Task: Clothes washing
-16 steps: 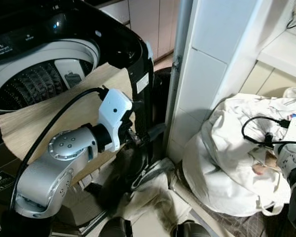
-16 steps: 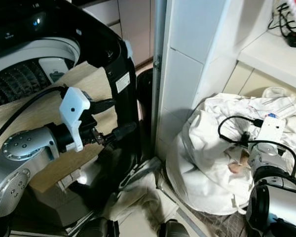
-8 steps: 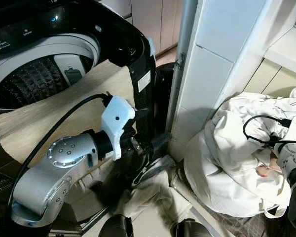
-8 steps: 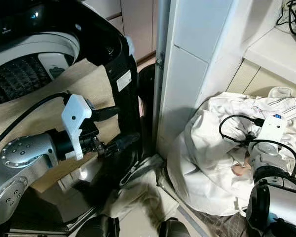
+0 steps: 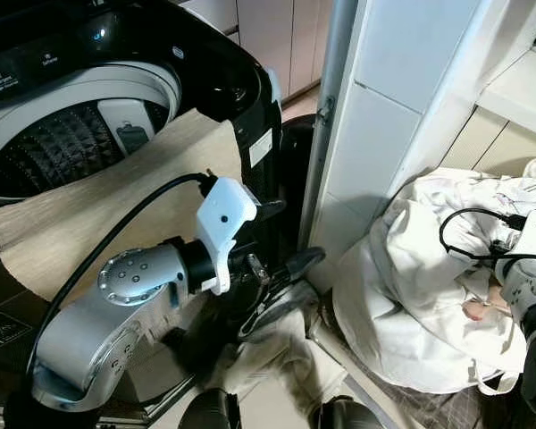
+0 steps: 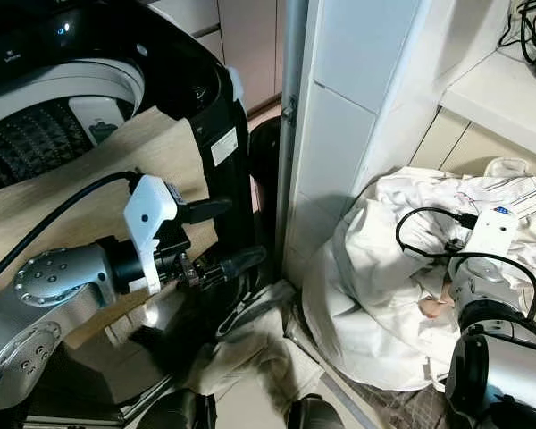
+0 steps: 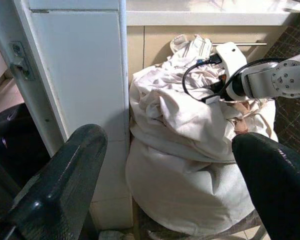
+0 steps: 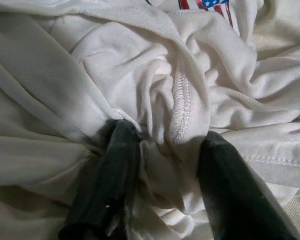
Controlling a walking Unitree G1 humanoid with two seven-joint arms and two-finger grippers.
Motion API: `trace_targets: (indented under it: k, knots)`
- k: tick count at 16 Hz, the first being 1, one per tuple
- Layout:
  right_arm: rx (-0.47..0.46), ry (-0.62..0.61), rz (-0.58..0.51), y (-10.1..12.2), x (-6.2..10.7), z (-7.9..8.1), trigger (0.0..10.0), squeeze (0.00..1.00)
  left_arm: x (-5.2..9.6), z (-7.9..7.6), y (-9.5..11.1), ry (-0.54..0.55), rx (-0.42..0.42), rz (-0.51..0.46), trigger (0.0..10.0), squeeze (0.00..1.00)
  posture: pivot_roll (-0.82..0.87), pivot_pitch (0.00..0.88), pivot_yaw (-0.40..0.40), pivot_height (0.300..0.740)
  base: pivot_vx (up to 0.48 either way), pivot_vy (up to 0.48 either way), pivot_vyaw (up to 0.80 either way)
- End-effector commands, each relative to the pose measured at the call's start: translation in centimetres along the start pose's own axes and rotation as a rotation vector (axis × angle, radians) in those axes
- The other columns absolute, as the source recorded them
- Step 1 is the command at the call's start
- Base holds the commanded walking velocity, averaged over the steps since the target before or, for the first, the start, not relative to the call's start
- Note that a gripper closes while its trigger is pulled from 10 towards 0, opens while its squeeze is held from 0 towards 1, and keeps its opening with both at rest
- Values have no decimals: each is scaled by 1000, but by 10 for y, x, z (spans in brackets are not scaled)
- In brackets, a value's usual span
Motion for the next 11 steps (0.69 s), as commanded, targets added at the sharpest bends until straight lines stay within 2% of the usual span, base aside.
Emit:
trace_targets:
  k: [1,4,7,8,9,11]
  knots:
    - [-3,-4,26,-11,0,-2,0,0,-3,-2,-1,-23,0,-3,10000,0,99,103,32,740,0,0,0]
    - [-18,9,11,-9,1,3,0,0,-4,2,-2,-4,0,-11,10000,0,82,69,24,740,0,0,0]
    - [-38,28,-10,-9,1,6,0,0,-5,14,-10,91,16,-4,10000,0,56,30,15,740,0,0,0]
    - [-65,30,-37,-3,1,5,0,0,-4,28,-12,183,19,-19,10000,0,36,8,13,740,0,0,0]
    - [-84,33,-57,1,1,4,0,0,-5,33,-12,221,23,-26,10000,0,23,0,12,740,0,0,0]
    - [-110,61,-170,27,5,3,0,0,-8,46,-8,293,44,-68,10000,0,2,0,9,740,0,0,0]
Point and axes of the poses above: a point about 5 cm out from each wrist's last joint towards the gripper, its own x axis pointing back from the gripper into the wrist, its own y axis along the axis of the wrist's last joint, z = x × y, the point moved 4 cm from there along -x, pointing out of the wrist towards the gripper, and after that the axes turned 5 degrees about -x, right-handed, at the moved point
